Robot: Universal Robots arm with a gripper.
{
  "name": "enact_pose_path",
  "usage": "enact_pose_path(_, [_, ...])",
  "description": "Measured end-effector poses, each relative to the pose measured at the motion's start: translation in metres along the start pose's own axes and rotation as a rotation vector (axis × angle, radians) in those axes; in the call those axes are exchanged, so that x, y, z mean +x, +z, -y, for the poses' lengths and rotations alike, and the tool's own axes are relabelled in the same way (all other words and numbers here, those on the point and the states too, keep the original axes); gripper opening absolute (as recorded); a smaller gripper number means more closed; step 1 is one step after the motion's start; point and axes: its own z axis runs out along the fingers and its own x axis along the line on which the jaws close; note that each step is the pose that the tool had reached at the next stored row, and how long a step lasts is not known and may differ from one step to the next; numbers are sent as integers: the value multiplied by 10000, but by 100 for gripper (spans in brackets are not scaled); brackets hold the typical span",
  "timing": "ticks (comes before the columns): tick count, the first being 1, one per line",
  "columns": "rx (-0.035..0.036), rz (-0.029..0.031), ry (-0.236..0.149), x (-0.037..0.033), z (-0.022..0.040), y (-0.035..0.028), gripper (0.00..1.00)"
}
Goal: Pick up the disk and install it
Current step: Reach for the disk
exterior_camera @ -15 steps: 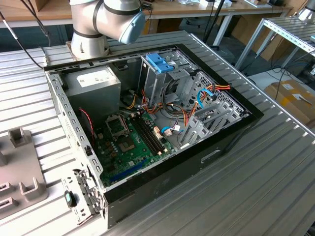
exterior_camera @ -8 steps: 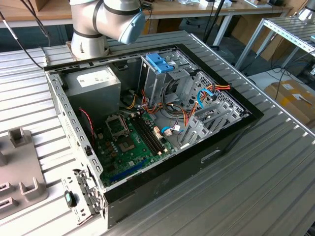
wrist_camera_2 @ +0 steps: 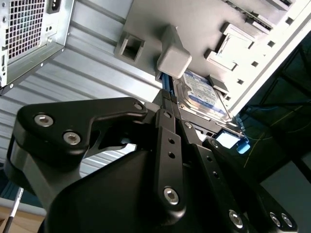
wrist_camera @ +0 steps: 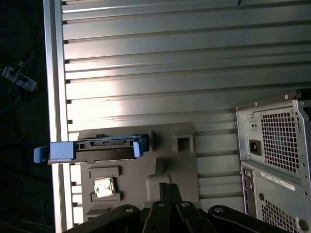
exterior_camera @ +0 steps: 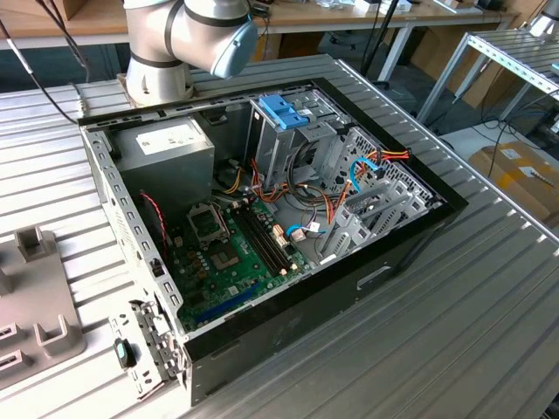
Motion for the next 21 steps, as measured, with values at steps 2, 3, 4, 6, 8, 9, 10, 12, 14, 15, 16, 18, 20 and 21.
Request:
enact_pose_path(2, [1,-8,2,1,0,-1,11])
enact_pose_path(3, [2,-12,1,0,0,-1,11])
enact_pose_path(4, [3,-14,1,0,0,-1,11])
enact_pose_path(6, [3,-15,0,-1,-9,-1,11])
enact_pose_path(8, [1,-13,1,3,-43,5,11])
enact_pose_path(9, [2,-14,1,5,-67,8,11])
enact_pose_path(10, [2,-14,1,8,-85,12,11])
enact_pose_path(12, [2,-14,0,24,-131,24,11])
enact_pose_path(14, [3,-16,2,83,-168,41,11])
enact_pose_path(15, [2,-14,1,125,-173,50,11])
enact_pose_path(16, [1,-14,1,158,-175,57,11])
enact_pose_path(18, [3,-15,0,294,-181,76,11])
enact_pose_path(20, [2,-13,1,361,-184,84,11])
enact_pose_path(21, [2,-13,0,398,-185,87,11])
